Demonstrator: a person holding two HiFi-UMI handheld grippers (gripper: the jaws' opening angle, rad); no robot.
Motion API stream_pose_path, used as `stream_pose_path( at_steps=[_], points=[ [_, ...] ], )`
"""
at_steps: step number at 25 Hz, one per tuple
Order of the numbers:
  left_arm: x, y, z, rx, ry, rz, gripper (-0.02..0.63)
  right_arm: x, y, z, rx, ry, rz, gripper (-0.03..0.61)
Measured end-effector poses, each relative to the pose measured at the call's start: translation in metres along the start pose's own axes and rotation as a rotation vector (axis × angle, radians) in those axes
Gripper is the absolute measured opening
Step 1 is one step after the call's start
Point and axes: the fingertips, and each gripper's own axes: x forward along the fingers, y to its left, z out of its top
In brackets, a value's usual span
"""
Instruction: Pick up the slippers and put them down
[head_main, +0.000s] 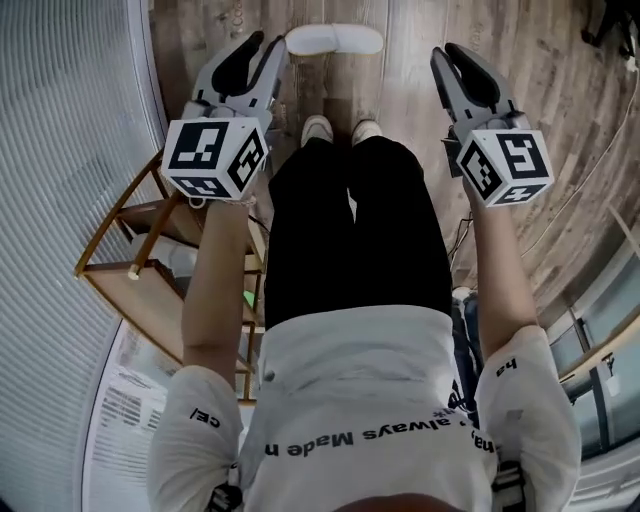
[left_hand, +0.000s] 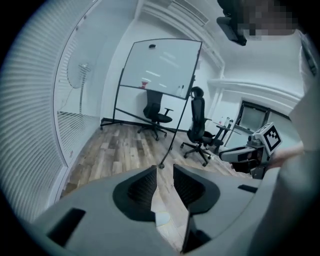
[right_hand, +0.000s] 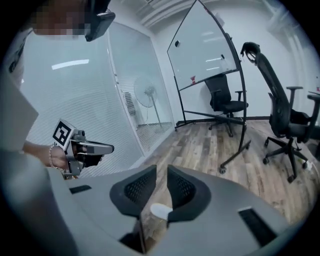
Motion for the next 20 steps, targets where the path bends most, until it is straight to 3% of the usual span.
stream_pose_path(
  at_steps=[9,13,20],
  points=[
    [-0.160,-0.096,0.197,0.048,-0.132,-0.048,0.072,-0.146,0.092,0.198,-0.078,-0.115,0.037,0.046],
    [-0.224,-0.139,0.262,0.038,-0.168,-0.053,0.064,-0.205,0.127,0.272,-0.090,-0.152,0.067,0.041],
    [-0.298,-0.180,0.352,0.045,-0.323,-0.055,0.035,-0.277,0.175,0.375,-0.151,-0.282,0.119,0.035]
  ],
)
